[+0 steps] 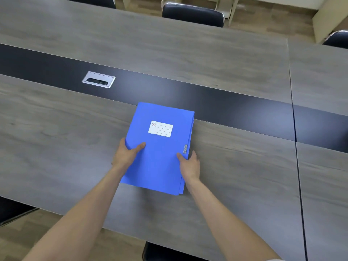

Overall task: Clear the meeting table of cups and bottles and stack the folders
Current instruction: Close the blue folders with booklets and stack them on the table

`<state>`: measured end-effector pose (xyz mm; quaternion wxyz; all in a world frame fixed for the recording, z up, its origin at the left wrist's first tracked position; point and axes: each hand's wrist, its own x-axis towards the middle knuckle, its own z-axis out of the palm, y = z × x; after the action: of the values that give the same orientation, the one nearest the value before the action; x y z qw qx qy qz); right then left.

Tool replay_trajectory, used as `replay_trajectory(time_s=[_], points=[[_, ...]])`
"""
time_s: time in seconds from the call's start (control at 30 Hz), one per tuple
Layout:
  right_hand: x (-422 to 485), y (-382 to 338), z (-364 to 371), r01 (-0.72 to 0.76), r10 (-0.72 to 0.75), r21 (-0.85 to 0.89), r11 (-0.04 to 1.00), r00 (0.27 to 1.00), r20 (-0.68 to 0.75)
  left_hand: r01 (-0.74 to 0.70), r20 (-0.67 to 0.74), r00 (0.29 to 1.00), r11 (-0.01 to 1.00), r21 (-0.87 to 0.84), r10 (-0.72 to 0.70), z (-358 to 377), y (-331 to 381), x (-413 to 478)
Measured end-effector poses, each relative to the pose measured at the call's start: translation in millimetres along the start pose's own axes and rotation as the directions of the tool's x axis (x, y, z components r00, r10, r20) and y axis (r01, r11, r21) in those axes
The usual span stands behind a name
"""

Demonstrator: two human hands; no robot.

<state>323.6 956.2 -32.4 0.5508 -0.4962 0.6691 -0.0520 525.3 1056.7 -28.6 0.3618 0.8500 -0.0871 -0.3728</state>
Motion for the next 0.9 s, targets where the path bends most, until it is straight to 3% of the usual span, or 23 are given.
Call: replay_trajectory(time_s=[0.17, 0.37, 0.67, 0.9], points=[[-1.3, 0.6, 10.2, -0.124, 0.112, 0.167, 0.978, 0.99, 0.08, 0.029, 0.064, 0.998, 0.995, -0.098, -0.023, -2.1, 5.9, 7.5], [-1.1, -7.1, -22.1, -0.131, 0.114, 0.322, 0.938, 0.991, 0.072, 0.038, 0.079, 0.997, 0.967, -0.252, -0.019, 23.0, 21.0, -18.0], [-13.3, 45.0, -153.6, -0.035, 0.079, 0.38, 0.924, 0.992, -0.102, -0.036, 0.168, 0.983, 0.971, -0.236, 0.077, 124.0, 63.6, -102.3], [-15.0, 114.2, -285.9, -0.054, 0.117, 0.408, 0.912, 0.984, -0.132, 0.012, 0.246, 0.969, 0.98, -0.198, 0.038, 238.0, 74.1, -190.3]])
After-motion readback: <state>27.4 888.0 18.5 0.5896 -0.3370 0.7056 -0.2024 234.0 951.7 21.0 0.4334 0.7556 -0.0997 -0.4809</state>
